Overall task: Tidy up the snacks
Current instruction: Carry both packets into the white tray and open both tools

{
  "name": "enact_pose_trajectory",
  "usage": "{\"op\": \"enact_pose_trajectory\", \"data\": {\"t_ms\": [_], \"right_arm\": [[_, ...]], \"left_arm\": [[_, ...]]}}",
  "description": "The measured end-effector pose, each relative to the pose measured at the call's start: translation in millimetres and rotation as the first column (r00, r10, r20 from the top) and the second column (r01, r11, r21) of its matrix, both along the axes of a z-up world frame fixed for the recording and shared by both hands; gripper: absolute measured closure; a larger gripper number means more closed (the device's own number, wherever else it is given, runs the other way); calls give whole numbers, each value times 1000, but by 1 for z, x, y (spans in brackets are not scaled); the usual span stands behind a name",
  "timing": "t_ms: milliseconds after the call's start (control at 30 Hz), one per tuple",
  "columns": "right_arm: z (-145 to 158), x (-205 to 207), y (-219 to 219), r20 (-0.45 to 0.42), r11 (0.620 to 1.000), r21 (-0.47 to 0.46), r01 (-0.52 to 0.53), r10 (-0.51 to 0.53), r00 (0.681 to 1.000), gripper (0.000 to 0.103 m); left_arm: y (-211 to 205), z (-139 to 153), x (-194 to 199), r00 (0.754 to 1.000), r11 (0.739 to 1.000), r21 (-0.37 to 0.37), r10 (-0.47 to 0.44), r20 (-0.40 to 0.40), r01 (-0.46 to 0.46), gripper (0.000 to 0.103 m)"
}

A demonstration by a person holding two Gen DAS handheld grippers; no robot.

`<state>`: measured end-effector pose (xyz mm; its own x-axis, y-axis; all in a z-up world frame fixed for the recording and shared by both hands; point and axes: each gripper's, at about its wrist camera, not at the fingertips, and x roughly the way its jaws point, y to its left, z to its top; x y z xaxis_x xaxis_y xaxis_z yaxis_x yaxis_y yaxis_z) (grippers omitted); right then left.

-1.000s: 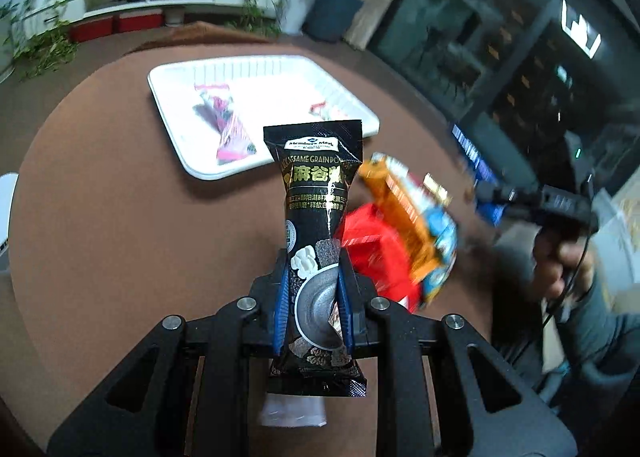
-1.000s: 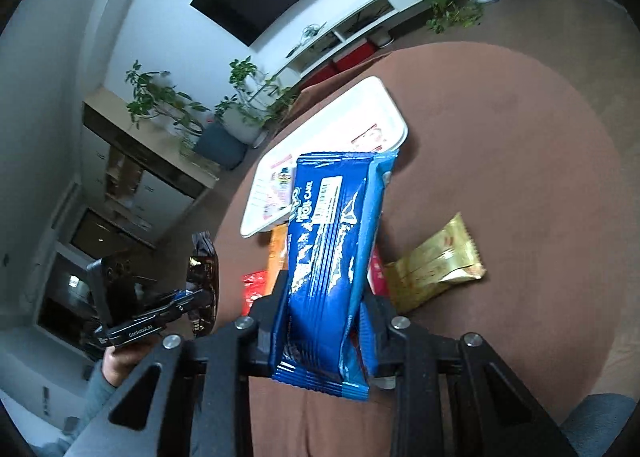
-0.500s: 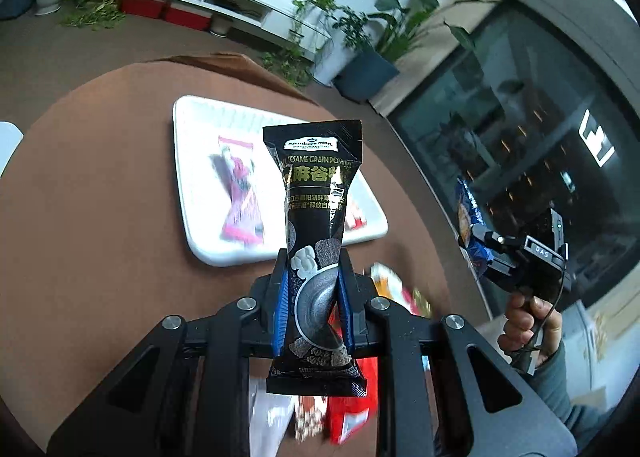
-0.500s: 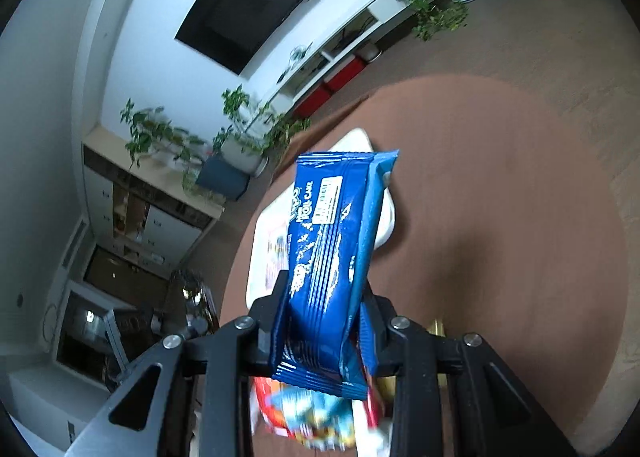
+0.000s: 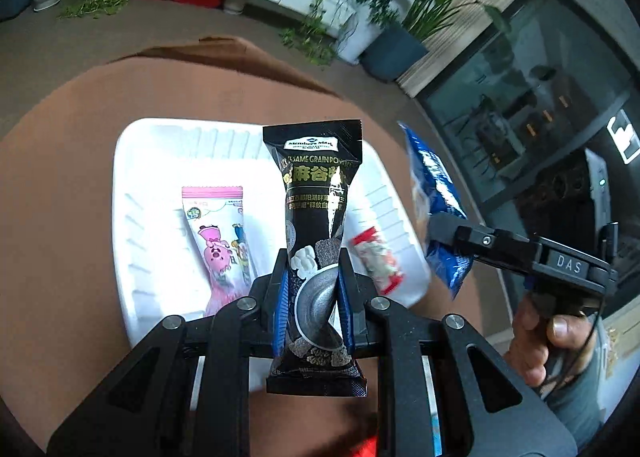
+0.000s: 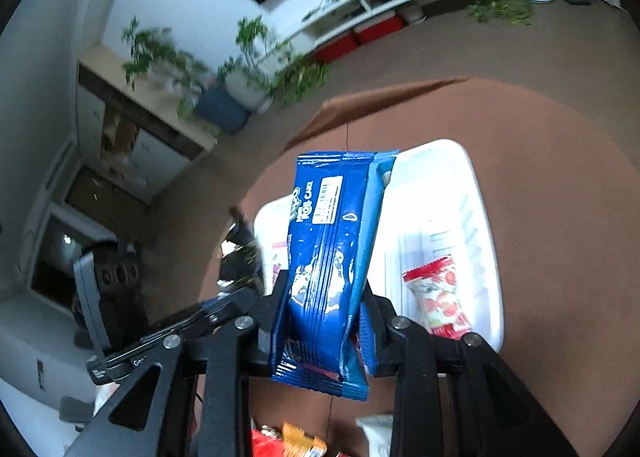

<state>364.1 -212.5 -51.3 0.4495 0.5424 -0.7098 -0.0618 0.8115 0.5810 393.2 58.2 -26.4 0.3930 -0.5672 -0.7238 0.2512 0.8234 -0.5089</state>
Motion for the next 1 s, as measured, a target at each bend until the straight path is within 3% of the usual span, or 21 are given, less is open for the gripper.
{"op": "enact_pose_trajectory", "data": {"t_ms": [167,333,733,1000], "right_arm": [[-25,21,2,-49,996,-93,12,-16,999,71],[-44,29,7,-86,984,-180,2,-18,996,71],[-57,8,23,-107,981,-187,-40,20,994,71],[-59,16,12,-85,987,-158,14,-28,996,70]], "left_arm": [[-25,-16,7,1000,995,98,-16,-25,18,84],[-39,-25,4,999,989,142,-29,-23,32,84],[-48,-30,-8,1000,985,168,-26,-4,26,84],[-54,-29,-11,999,973,228,-42,9,38,82]]}}
